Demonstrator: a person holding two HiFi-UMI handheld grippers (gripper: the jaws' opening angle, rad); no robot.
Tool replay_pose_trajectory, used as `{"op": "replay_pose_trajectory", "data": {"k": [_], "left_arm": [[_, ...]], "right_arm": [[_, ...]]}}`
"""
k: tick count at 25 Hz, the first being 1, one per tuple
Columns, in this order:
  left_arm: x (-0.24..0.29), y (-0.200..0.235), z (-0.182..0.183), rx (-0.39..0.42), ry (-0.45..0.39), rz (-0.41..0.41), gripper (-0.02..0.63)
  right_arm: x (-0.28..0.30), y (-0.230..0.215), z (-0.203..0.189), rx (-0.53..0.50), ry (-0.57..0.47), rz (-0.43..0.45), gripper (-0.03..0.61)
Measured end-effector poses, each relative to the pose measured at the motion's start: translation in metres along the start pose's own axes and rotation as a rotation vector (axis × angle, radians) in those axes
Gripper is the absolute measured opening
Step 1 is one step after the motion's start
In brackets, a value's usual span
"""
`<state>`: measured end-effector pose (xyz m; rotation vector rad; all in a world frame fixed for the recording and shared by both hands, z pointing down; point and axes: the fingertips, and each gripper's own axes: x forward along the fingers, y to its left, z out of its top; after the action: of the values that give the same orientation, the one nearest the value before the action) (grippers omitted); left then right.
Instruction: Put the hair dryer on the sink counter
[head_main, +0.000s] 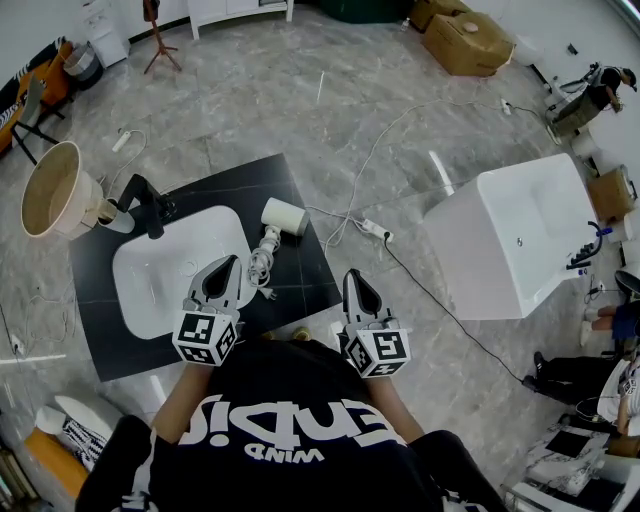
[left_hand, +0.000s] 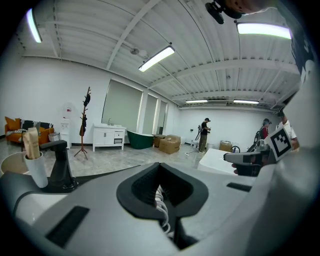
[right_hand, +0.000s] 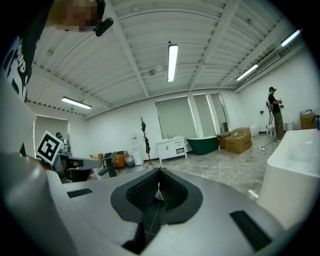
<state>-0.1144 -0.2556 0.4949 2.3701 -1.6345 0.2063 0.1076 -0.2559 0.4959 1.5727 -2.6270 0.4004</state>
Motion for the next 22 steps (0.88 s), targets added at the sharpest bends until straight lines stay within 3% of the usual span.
{"op": "replay_pose_trajectory", "data": {"k": [22], "left_arm": [[-0.005, 0.011, -0.007, -0.086, 0.011, 0.007, 0.008]], "right_arm": [[0.0, 0.005, -0.005, 0.007, 0.013, -0.004, 0.023]]}}
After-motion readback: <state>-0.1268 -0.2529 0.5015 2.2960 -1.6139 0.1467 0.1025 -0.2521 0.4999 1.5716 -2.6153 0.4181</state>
